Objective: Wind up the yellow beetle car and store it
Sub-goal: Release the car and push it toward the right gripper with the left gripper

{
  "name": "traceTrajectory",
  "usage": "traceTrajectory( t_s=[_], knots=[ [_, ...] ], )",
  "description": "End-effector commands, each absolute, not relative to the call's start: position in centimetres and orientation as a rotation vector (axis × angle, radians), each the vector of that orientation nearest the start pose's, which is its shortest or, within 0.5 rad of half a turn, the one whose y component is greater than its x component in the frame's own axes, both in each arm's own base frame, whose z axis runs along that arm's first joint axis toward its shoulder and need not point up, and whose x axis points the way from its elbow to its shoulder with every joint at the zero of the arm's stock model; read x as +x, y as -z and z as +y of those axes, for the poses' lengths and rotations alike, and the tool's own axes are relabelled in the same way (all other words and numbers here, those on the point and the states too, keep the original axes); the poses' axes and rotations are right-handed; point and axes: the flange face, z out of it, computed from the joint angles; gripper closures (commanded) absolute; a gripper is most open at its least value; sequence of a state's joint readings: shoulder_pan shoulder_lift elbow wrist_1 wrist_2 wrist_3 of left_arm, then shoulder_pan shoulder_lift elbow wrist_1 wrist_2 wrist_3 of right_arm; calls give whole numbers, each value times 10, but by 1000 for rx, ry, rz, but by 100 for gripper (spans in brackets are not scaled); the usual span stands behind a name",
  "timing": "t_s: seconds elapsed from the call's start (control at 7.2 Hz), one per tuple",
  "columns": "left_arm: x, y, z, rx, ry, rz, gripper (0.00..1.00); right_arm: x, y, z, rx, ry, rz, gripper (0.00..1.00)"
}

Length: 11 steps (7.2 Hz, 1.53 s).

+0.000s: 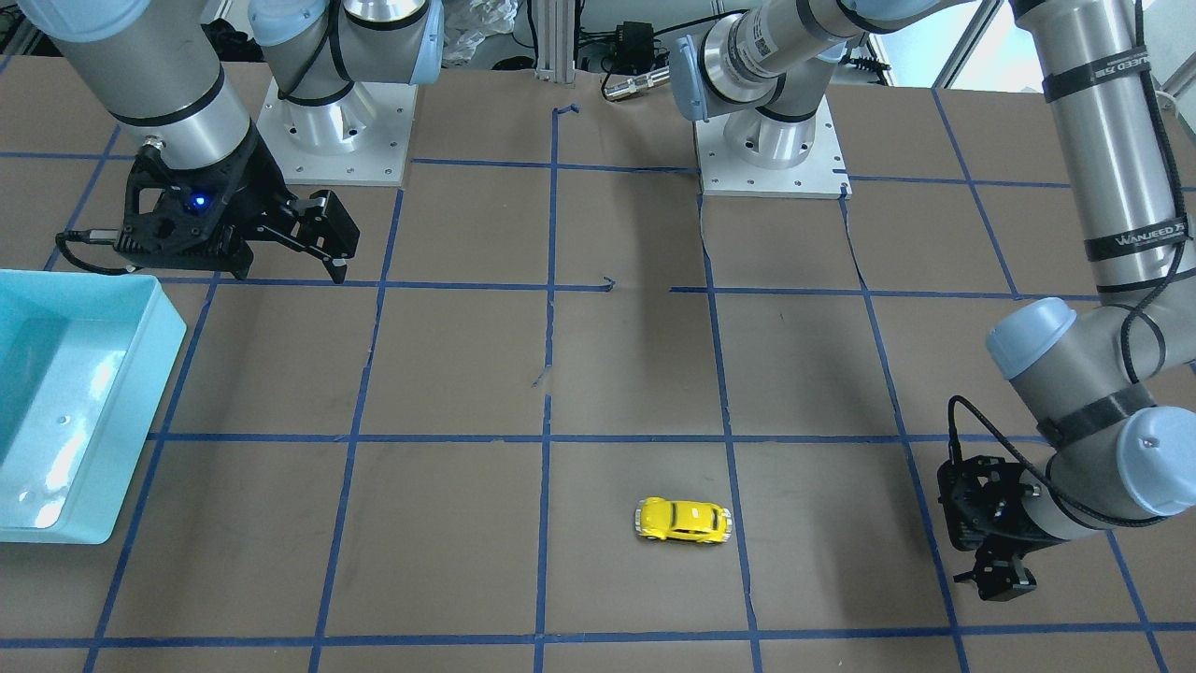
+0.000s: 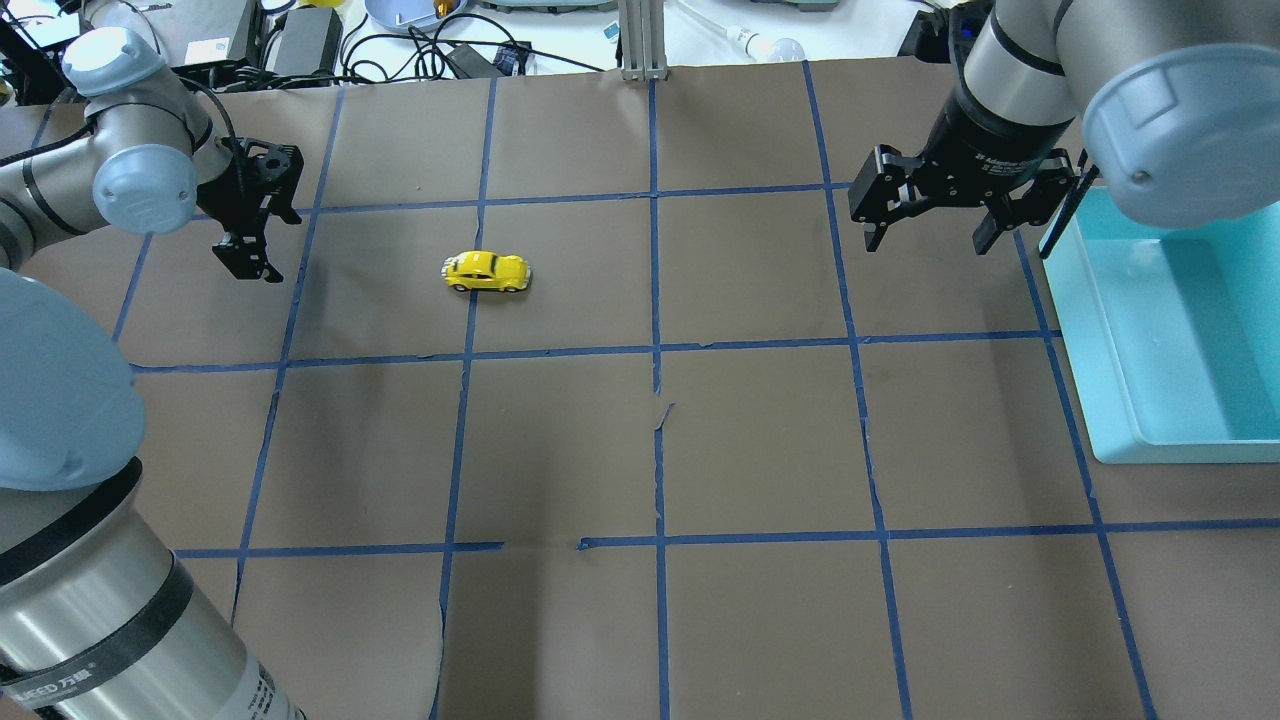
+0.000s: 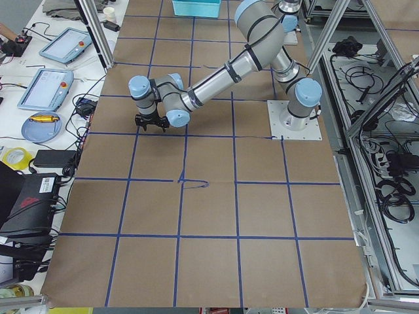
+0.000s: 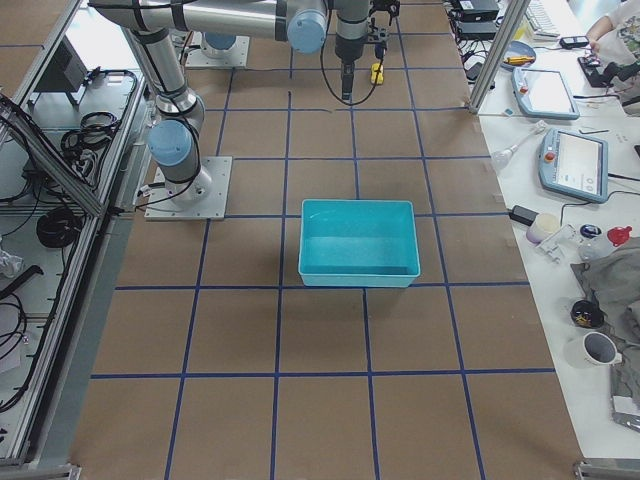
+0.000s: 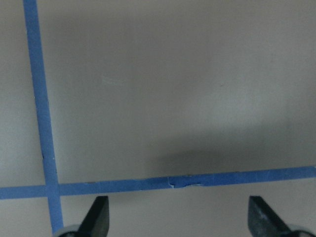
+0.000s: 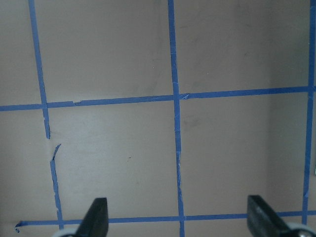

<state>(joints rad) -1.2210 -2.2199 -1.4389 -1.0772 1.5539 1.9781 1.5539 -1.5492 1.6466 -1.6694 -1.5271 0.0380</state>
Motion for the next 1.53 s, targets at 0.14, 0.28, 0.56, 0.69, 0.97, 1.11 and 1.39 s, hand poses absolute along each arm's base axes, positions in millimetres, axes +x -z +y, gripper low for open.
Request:
traceTrajectory(
  t_s=[0.14,0.28,0.56,0.69,0.97,1.11,1.39],
  knots=[
    [101,-216,-695,-2137,-5,-2260,0,129,-449,-501,83,-1,3098,0],
    [82,-238,-691,-2014,8,-2355,0,129,-449,-501,86,-1,3097,0],
    [28,-302,-669,-1740,20,-2536,0,128,-449,-501,86,-5,3101,0],
    [-6,-340,-654,-1572,13,-2661,0,126,-447,-502,91,-12,3102,0],
    [-77,-412,-612,-1156,-5,-2897,0,108,-447,-506,107,-18,3103,0],
    [-108,-440,-589,-1044,-26,-2949,0,89,-448,-507,65,-24,3142,0],
    [-132,-485,-545,-648,-34,-3047,0,81,-458,-507,-10,-23,3231,0]
  ],
)
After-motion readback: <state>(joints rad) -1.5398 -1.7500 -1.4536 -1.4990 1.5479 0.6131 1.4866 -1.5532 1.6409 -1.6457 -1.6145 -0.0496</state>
